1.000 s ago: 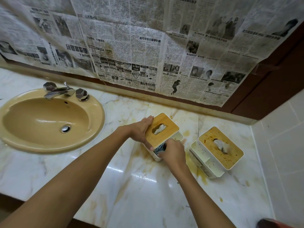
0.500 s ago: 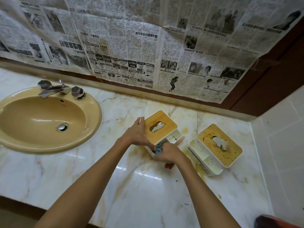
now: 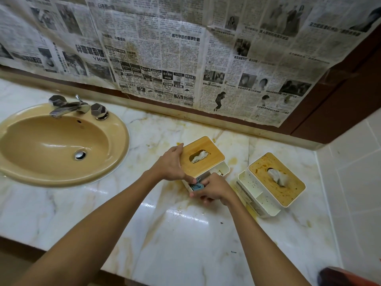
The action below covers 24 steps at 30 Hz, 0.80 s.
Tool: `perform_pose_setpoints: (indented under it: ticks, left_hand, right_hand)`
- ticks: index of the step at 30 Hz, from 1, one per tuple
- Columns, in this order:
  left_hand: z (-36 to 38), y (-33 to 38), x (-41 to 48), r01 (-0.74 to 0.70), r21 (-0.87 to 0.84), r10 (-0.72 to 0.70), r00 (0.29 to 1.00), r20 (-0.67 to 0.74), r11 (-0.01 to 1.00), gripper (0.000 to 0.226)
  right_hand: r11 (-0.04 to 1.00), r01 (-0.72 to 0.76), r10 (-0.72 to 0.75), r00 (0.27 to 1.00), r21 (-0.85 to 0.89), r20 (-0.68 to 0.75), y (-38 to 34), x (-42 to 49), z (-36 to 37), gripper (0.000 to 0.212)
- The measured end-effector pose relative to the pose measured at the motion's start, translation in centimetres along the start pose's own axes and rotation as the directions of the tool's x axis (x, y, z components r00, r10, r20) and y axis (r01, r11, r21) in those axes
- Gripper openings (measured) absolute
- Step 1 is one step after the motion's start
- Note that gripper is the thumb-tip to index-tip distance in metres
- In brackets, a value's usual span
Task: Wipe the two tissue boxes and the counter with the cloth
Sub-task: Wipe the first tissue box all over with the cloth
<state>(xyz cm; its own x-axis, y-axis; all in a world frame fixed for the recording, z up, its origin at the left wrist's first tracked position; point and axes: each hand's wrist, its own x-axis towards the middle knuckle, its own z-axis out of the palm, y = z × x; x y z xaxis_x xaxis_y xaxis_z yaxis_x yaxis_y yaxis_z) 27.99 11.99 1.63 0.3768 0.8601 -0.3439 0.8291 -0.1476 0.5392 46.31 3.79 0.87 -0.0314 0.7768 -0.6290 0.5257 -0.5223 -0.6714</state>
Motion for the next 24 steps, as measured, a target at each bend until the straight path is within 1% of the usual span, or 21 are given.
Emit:
perform_pose_setpoints:
  ticks: [3, 5, 7, 8, 10, 12, 13, 15, 17, 18, 20, 21, 22, 24]
  left_hand:
    - [-0.4, -0.2, 0.3, -0.03, 0.011, 0.029, 0.998, 0.051, 0.999, 0.158]
    - [-0.8, -0.4, 0.5, -0.062, 0.023, 0.059, 0.995, 0.08, 0.998, 0.157]
    - [-1.1, -0.4, 0.7, -0.088, 0.026, 0.085, 0.992, 0.096, 0.996, 0.152]
    - [-1.2, -0.5, 0.8, -0.098, 0.024, 0.095, 0.991, 0.098, 0.995, 0.149]
    - [-1.2, -0.5, 0.9, -0.117, 0.024, 0.114, 0.989, 0.098, 0.993, 0.145]
    - [-1.2, -0.7, 0.8, -0.131, 0.025, 0.128, 0.986, 0.105, 0.991, 0.146]
    - [-1.2, -0.8, 0.8, -0.134, 0.026, 0.13, 0.985, 0.111, 0.991, 0.147]
    - [-1.2, -0.9, 0.8, -0.136, 0.02, 0.132, 0.984, 0.119, 0.991, 0.147]
    - [-1.3, -0.8, 0.9, -0.133, 0.015, 0.13, 0.983, 0.129, 0.991, 0.147]
    - [-1.4, -0.8, 1.0, -0.131, 0.017, 0.128, 0.983, 0.135, 0.991, 0.148]
    - [-1.6, -0.8, 1.1, -0.126, 0.019, 0.122, 0.981, 0.153, 0.992, 0.151]
    - [-1.7, -0.8, 1.2, -0.126, 0.022, 0.121, 0.979, 0.162, 0.992, 0.152]
    - [-1.7, -0.8, 1.3, -0.128, 0.028, 0.122, 0.978, 0.169, 0.991, 0.151]
    - [-2.0, -0.8, 1.6, -0.136, 0.041, 0.127, 0.975, 0.182, 0.99, 0.15]
  right_hand:
    - [0.997, 0.055, -0.055, 0.998, 0.052, -0.003, 0.5, -0.6, 0.1, 0.032]
    - [0.994, 0.092, -0.092, 0.996, 0.052, -0.003, 0.9, -0.9, 0.1, 0.028]
    - [0.992, 0.129, -0.128, 0.99, 0.005, -0.061, 1.1, -1.0, -0.2, 0.029]
    - [0.987, 0.147, -0.154, 0.98, -0.063, -0.124, 1.1, -1.1, -0.2, 0.031]
    - [0.952, 0.138, -0.218, 0.932, -0.273, -0.29, 1.0, -1.6, 0.0, 0.032]
    - [0.896, 0.102, -0.301, 0.855, -0.431, -0.423, 0.9, -2.2, 0.7, 0.031]
    - [0.878, 0.109, -0.348, 0.813, -0.465, -0.467, 0.9, -2.5, 1.2, 0.031]
    - [0.862, 0.167, -0.427, 0.748, -0.478, -0.508, 1.3, -2.7, 1.9, 0.037]
    - [0.812, 0.227, -0.521, 0.699, -0.538, -0.49, 1.9, -2.5, 2.1, 0.039]
    - [0.771, 0.255, -0.572, 0.679, -0.583, -0.46, 2.1, -2.3, 2.1, 0.035]
    - [0.686, 0.325, -0.659, 0.658, -0.652, -0.365, 2.2, -2.0, 1.8, 0.019]
    - [0.626, 0.354, -0.694, 0.659, -0.695, -0.29, 2.2, -1.8, 1.5, 0.009]
    - [0.556, 0.378, -0.724, 0.657, -0.74, -0.208, 2.2, -1.6, 1.2, 0.003]
    - [0.425, 0.419, -0.745, 0.665, -0.803, -0.048, 2.0, -1.4, 0.5, 0.017]
